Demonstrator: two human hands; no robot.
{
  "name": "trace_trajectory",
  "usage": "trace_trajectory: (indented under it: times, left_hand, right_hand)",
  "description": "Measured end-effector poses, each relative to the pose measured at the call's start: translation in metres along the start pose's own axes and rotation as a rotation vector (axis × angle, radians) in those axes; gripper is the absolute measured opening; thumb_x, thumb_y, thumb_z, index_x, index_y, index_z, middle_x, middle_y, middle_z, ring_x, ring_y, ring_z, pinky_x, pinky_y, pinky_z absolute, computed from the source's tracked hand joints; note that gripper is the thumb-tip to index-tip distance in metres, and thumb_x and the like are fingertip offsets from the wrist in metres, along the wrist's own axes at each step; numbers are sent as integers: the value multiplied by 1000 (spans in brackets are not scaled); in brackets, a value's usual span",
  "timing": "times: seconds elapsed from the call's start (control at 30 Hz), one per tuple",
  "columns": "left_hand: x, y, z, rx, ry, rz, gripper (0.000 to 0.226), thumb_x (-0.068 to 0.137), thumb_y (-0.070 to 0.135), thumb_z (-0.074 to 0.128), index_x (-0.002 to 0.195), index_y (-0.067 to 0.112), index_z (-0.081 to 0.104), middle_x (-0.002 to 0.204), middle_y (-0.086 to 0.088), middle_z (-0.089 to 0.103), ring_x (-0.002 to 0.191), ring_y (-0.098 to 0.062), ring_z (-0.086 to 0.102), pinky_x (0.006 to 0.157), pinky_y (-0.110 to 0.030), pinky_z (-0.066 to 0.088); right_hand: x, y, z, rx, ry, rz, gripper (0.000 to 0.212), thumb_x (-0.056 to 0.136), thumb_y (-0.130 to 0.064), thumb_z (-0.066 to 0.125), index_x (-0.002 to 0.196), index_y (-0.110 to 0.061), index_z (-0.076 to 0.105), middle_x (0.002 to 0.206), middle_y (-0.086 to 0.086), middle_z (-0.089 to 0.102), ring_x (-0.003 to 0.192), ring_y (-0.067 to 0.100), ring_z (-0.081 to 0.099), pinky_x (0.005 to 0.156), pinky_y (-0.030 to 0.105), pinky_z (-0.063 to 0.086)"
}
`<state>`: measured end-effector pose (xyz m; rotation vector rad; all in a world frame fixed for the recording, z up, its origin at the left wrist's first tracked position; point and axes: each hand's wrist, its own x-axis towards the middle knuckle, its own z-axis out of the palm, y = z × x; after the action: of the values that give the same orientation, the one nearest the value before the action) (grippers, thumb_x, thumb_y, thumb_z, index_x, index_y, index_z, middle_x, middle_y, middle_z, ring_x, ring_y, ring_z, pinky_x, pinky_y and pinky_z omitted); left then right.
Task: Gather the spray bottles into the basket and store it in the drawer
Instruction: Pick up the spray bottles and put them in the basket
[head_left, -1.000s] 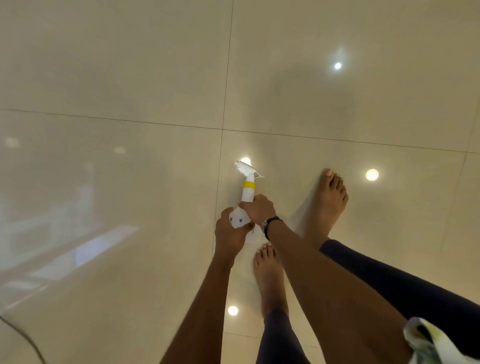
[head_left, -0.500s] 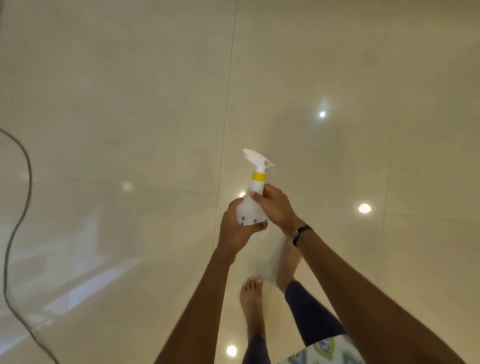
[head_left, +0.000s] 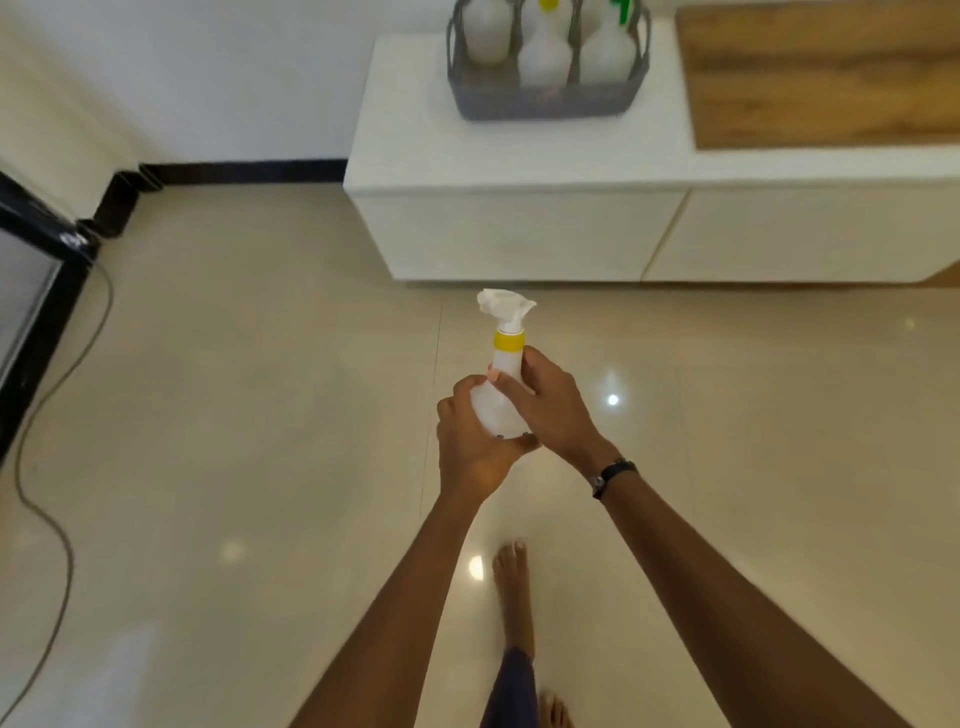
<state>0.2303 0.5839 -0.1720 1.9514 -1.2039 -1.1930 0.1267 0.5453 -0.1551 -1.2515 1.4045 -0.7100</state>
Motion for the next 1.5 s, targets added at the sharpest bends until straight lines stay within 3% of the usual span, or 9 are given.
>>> trace_trajectory:
  times: [0.13,0.23,0.53,0.67,0.77,1.0,1.1,1.23,1.5]
  left_hand:
    - [61,62,-1,122,175,83,85,62,24,85,131,24,35,128,-4,40,115,-22,43,72,-26,39]
    - [123,92,3,71,206,130,80,67,16,80,132,22,35,130,-4,36,118,-23,41,73,-26,44]
    - [284,175,-24,-86,34,437,60,67,34,77,118,14,51,115,0,61,108,-10,60,90,-38,54]
    - [330,215,-33,-151,81,454,61,76,9,74,128,16,43,124,14,50,110,18,44,92,-4,40]
    - [371,240,-36,-141,134,470,65,79,9,71,136,10,39,135,1,46,119,2,40,100,-18,38]
    - [472,260,-25,22,222,462,56,83,15,68,133,9,44,133,-9,52,121,-17,49,103,-41,45]
    - [506,249,-15,279,310,426,57,84,25,66,135,11,45,142,-13,47,135,-33,36,115,-52,25]
    - [531,243,-4,415,418,361,51,87,30,60,134,15,48,152,-10,32,144,-35,18,116,-52,7]
    - [556,235,8,361,475,311,53,82,31,63,130,10,51,143,-16,45,136,-42,31,110,-63,14]
  right_hand:
    - [64,-46,-11,-69,206,-83,17,89,-31,61,89,-13,59,79,-1,62,70,13,56,62,26,43]
    - [125,-74,-23,-151,299,-124,17,87,-31,62,87,-14,59,76,-2,62,69,13,56,58,24,41]
    - [283,-138,-63,-216,296,-279,16,91,-22,59,104,-12,57,89,-1,64,79,14,58,66,20,44]
    - [336,-166,-81,-187,300,-378,24,92,-14,58,115,-9,55,97,0,64,86,11,56,72,14,42]
    - [379,-182,-91,-174,273,-415,23,93,-12,56,115,-8,54,95,-7,57,85,8,54,69,10,40]
    - [482,-180,-93,-188,229,-388,32,93,-15,56,124,-9,50,117,8,64,104,20,60,90,29,49]
    - [512,-166,-93,-193,199,-340,35,94,-15,55,128,-9,48,120,9,63,109,22,60,94,33,49]
    - [539,-150,-92,-185,151,-273,39,94,-12,54,132,-10,46,124,9,61,115,22,57,97,32,46]
    - [560,-129,-86,-157,153,-252,39,94,-8,52,133,-6,46,120,12,63,110,22,58,91,20,43]
